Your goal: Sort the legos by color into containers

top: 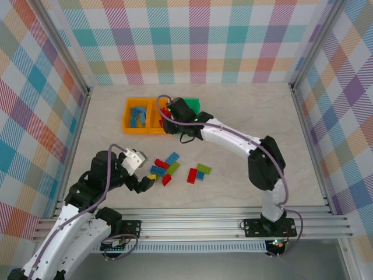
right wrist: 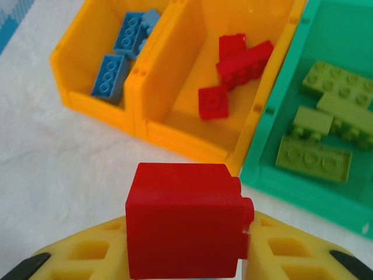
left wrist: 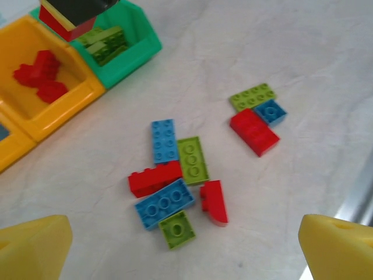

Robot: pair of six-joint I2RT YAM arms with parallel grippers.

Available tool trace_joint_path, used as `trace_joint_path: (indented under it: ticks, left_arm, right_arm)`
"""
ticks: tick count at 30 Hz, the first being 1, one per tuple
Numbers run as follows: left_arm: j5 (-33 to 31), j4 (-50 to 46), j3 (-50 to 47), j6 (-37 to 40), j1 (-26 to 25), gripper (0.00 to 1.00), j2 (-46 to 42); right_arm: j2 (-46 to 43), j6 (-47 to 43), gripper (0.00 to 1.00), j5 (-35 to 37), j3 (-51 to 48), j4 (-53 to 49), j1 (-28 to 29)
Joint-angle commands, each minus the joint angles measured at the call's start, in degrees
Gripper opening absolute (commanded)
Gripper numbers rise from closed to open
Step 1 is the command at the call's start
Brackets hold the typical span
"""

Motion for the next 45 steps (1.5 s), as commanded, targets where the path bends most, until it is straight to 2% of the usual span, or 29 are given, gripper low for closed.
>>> trace_joint_path:
  ticks: [1,8,10,11,12,14,19,21,24,28,30,32,34,38,39,42,45]
  left_arm:
    - [-4.40,2.52,-1.12,-1.55,-0.17,1.00,-0.99]
    - [-4.16,2.01,-0.78,-1.63,-0.16,1.00,1.45]
    - [-4.36,2.10,-0.86,-1.64,-0.16,1.00,1.20]
    - [-4.71,2.19,-0.95,-1.72,-0.16,1.00,1.01]
    - [-5.13,2.20,-1.13,-1.72,-0.16,1.00,0.80]
    - [-5.87,2.36,-1.39,-1.86,-0.16,1.00,0.44]
    - [-7.50,3.55,-1.83,-3.49,-0.07,1.00,1.09]
    - [-10.81,5.52,-2.00,-8.51,-0.07,1.00,2.27]
    - [-16.35,5.59,0.76,-22.56,-0.07,1.00,6.26]
    - [-16.77,-0.39,8.44,-43.81,-0.05,0.96,17.10]
    - [-18.60,-2.34,9.90,-59.65,-0.16,0.88,23.06]
    - [-15.52,-2.03,9.41,-69.99,-0.16,0.80,27.56]
    - [-12.85,-0.39,8.14,-73.99,-0.99,0.76,30.47]
    - [-18.57,-2.03,4.66,-78.25,-4.90,0.65,32.36]
    - [-18.24,-1.82,3.67,-78.47,-5.33,0.62,33.15]
    - [-16.34,0.91,1.92,-75.00,-7.60,0.62,36.12]
    - [-19.26,1.02,3.90,-67.52,-11.10,0.62,41.06]
  right_arm:
    - [6.22,-4.86,0.40,1.60,5.11,4.50,-1.22]
    - [21.22,-7.99,0.44,3.33,26.86,-5.90,-2.27]
    - [23.29,-7.97,0.53,2.88,29.95,-8.09,-2.66]
    - [23.70,-8.09,0.63,2.86,31.02,-9.15,-2.69]
    - [23.59,-8.22,0.67,2.79,31.14,-9.74,-2.68]
    - [22.37,-8.55,0.68,2.54,29.65,-9.82,-2.70]
    - [12.25,-10.05,0.67,2.43,16.36,-4.84,-2.73]
    - [4.52,-10.35,0.67,1.96,7.76,-2.29,-2.68]
    - [-9.16,-10.62,0.70,-1.37,-6.68,1.08,-2.69]
    - [-23.72,-8.84,0.79,-9.43,-20.28,-0.89,-2.68]
    - [-29.34,-6.52,0.81,-14.83,-25.06,-4.96,-2.73]
    - [-34.67,-3.88,0.82,-20.15,-30.08,-7.00,-2.69]
    - [-40.14,-0.66,0.83,-23.52,-35.84,-7.15,-2.68]
    - [-48.51,4.30,0.85,-21.52,-43.01,-8.43,-2.69]
    - [-49.80,4.78,0.85,-20.42,-43.90,-8.61,-2.70]
    - [-50.69,4.73,0.87,-17.96,-44.50,-8.83,-2.68]
    - [-48.70,3.84,0.87,-17.79,-42.81,-8.83,-2.68]
